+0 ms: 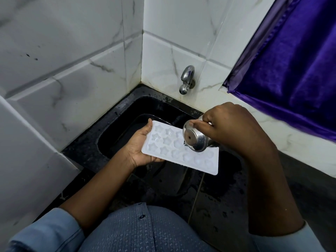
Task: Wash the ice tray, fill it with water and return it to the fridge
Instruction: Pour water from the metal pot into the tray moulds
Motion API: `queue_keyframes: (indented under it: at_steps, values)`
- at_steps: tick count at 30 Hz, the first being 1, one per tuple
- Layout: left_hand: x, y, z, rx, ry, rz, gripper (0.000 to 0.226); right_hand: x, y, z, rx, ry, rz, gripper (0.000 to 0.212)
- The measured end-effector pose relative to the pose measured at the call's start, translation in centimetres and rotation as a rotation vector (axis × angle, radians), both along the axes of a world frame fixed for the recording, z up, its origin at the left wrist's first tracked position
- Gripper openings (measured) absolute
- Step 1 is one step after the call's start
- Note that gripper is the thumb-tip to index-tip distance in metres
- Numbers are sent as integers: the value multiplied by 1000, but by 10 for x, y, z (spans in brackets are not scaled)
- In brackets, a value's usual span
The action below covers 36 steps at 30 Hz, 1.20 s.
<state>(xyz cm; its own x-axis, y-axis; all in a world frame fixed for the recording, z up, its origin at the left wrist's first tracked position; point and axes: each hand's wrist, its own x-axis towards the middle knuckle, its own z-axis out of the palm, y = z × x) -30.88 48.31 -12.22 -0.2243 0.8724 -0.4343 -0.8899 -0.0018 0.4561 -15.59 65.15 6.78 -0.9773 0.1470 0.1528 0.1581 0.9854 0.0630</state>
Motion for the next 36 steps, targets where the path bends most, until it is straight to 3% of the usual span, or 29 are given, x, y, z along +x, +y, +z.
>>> queue_keyframes:
  at_steps: [36]
  values:
    - [-13, -7, -2, -35, 8, 66, 81, 8, 15, 4, -26, -55, -60, 60]
